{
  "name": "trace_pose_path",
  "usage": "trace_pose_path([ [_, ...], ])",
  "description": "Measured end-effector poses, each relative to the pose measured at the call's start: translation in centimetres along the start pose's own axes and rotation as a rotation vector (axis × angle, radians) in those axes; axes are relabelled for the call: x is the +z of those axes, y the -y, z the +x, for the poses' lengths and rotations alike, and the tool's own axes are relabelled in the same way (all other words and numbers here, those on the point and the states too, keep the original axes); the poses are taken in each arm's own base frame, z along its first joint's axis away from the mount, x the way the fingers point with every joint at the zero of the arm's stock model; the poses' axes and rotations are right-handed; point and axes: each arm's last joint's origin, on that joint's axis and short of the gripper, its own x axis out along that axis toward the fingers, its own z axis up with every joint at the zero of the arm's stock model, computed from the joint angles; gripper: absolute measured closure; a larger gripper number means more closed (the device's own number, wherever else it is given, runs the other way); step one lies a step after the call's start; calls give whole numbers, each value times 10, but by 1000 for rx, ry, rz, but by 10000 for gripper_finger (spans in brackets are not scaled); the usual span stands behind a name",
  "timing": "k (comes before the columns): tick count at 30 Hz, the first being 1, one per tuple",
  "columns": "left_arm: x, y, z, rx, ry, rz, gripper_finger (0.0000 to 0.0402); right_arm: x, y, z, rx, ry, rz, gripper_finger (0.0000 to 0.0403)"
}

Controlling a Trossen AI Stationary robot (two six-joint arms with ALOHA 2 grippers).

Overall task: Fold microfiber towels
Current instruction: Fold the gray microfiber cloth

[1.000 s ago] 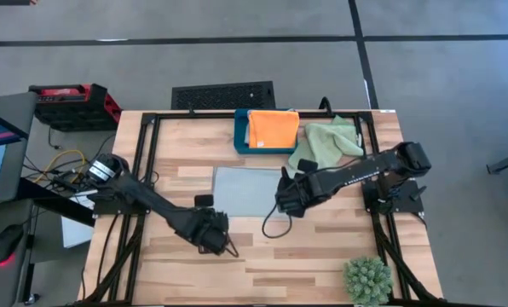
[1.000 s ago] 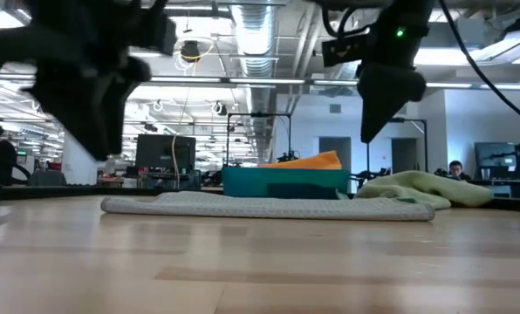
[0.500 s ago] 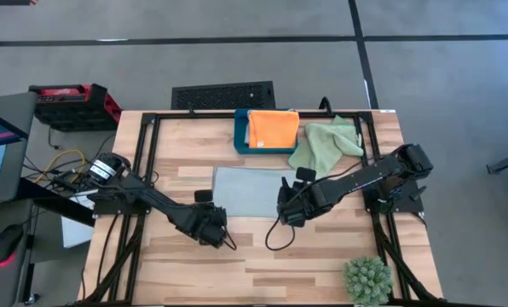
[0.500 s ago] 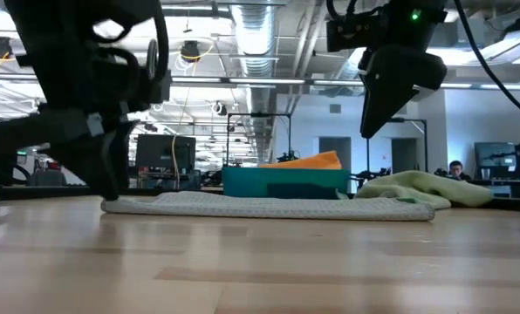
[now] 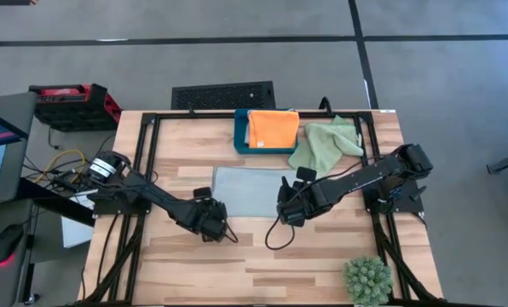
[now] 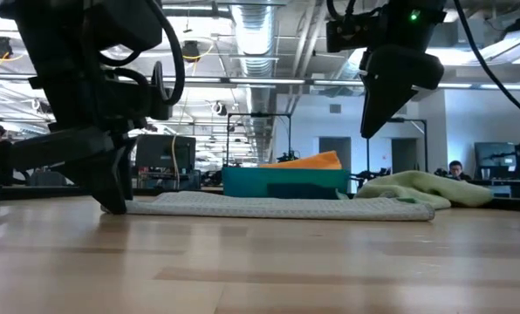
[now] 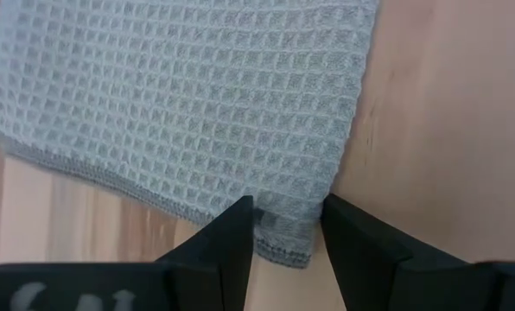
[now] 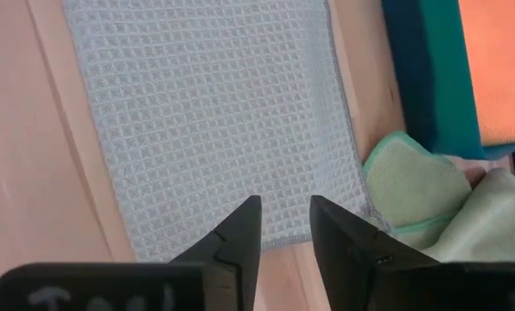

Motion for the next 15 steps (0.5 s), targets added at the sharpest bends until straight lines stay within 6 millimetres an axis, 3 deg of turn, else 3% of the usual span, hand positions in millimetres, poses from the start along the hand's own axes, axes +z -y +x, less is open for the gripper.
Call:
trace_pose_path([
  [10,-1,0,1,-8,-8,-36,271,-1,1,0,-6,-13,-8,278],
  [15,-1,0,2,-13,-11,-53,326,-5,5,-4,-16,-33,-3,278],
])
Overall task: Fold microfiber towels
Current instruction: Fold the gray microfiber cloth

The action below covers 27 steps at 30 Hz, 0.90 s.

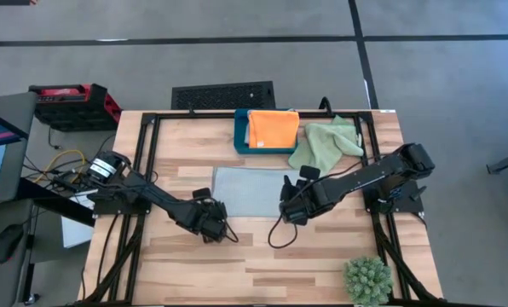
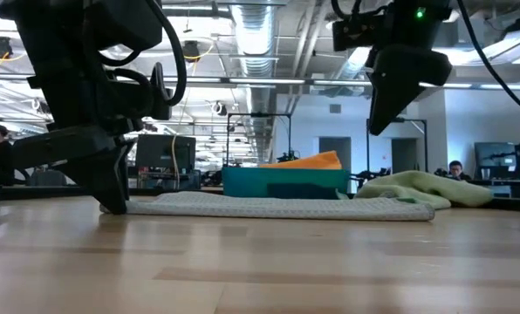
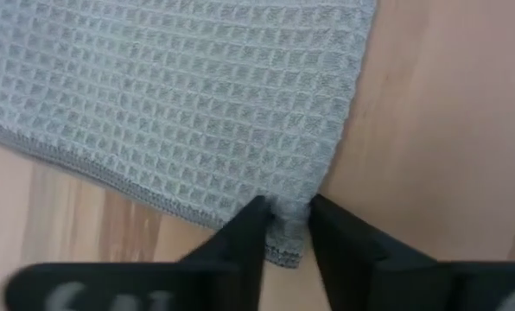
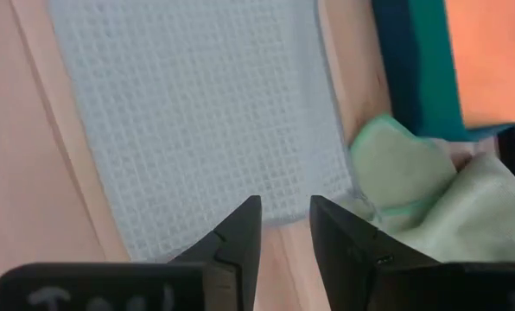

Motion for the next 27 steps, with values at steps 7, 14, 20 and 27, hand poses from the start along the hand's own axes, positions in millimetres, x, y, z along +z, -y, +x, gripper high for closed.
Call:
trace_pose_path([
  [7,4,1,-3,3,-10,5,394,-9,17,-19,-9,-2,61,278],
  [14,37,-1,-27,0,55,42,400,-17,36,-46,32,77,110,278],
  [20,78,-15,-44,-24,155,78,401,-27,53,-65,38,131,136,278],
  [27,115,-39,-43,-51,322,84,401,-38,70,-82,57,186,169,278],
])
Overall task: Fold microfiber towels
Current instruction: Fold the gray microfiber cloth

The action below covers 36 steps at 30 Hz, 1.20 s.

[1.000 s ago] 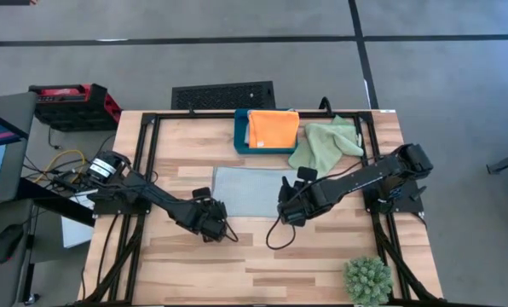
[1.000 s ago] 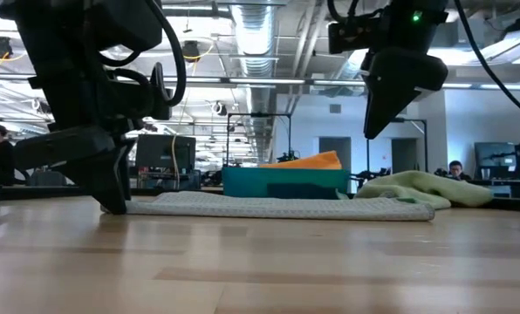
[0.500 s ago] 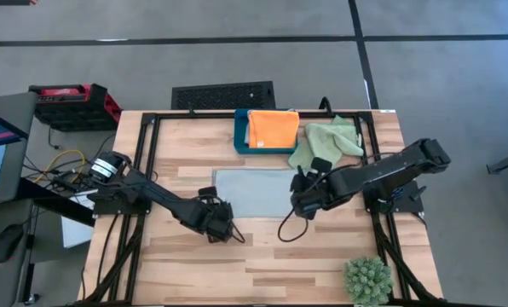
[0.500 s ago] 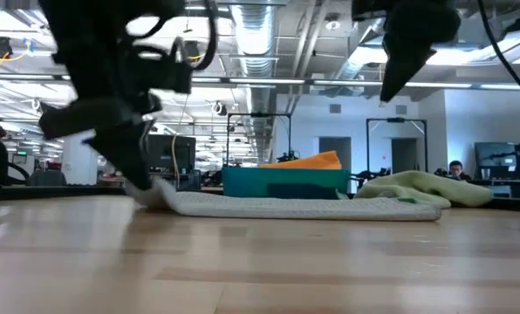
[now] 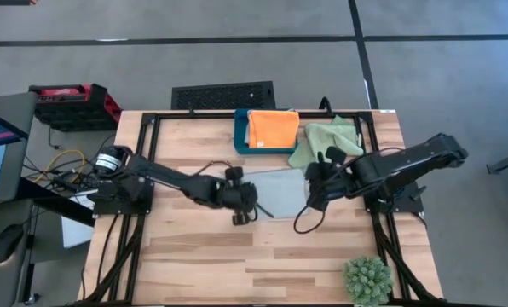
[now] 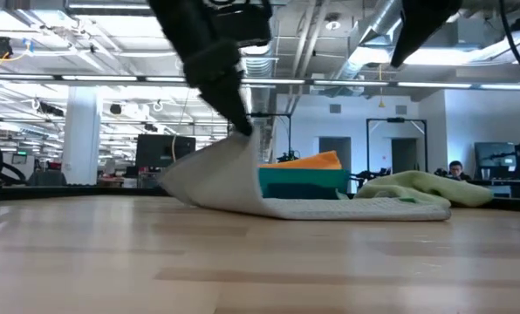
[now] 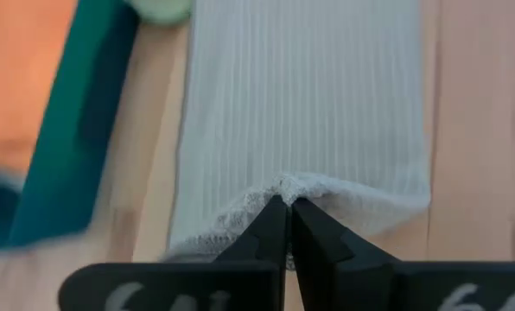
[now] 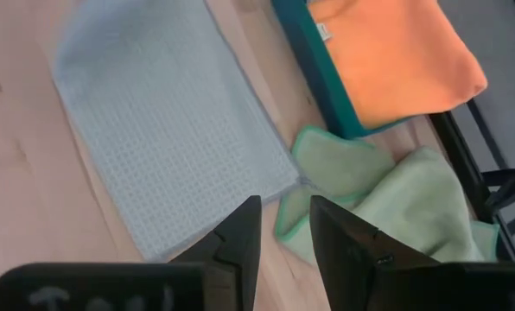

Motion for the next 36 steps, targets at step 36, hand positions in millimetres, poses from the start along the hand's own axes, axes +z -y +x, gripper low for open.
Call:
trace_pose_path([
  [36,111,4,85,92,264,383,401,-7,9,-7,-9,-17,-11,278],
])
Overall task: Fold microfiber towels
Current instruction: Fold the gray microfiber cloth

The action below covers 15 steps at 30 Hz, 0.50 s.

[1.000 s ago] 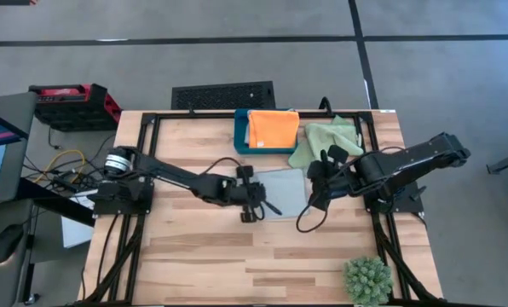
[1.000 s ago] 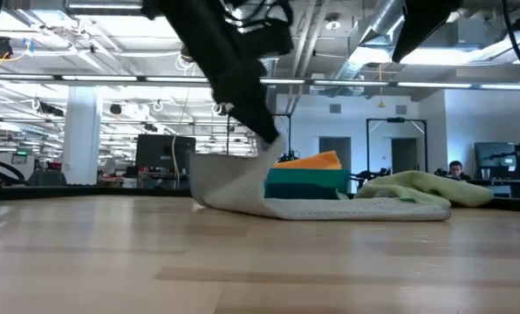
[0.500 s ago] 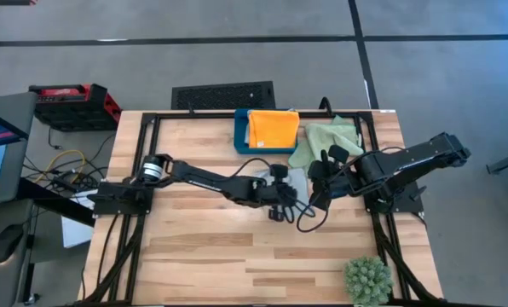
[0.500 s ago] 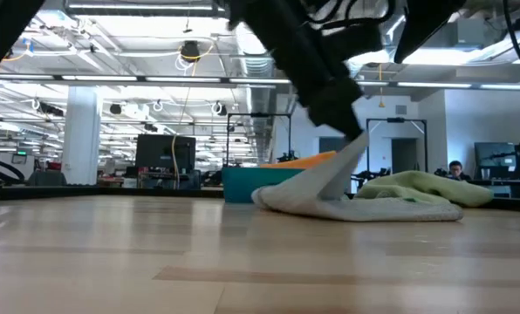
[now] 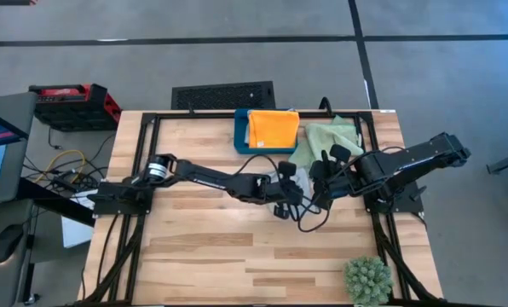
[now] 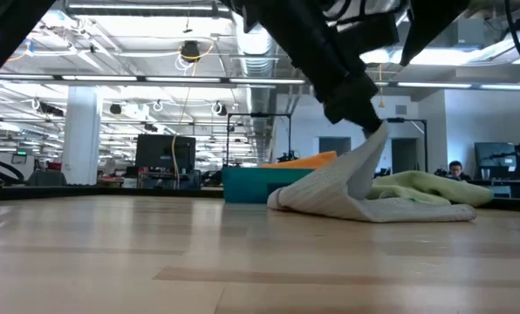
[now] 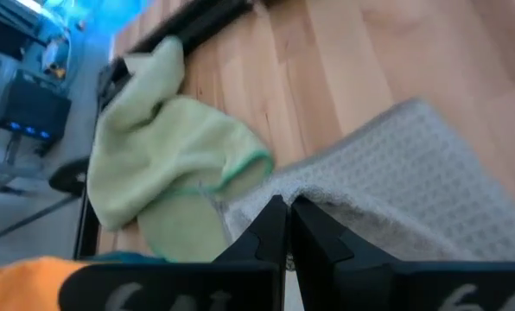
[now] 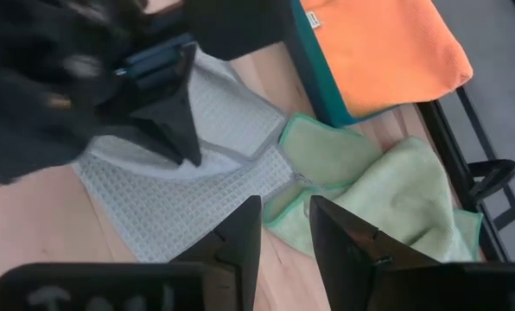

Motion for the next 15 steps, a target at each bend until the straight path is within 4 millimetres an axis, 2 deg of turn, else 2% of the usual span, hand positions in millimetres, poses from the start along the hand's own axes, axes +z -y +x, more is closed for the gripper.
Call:
trace_pose_path([
  [8,-1,2,4,-24,9,-7,381,0,0,0,1,2,1,278],
  [15,4,2,4,-73,80,-76,322,0,0,0,1,2,1,278],
])
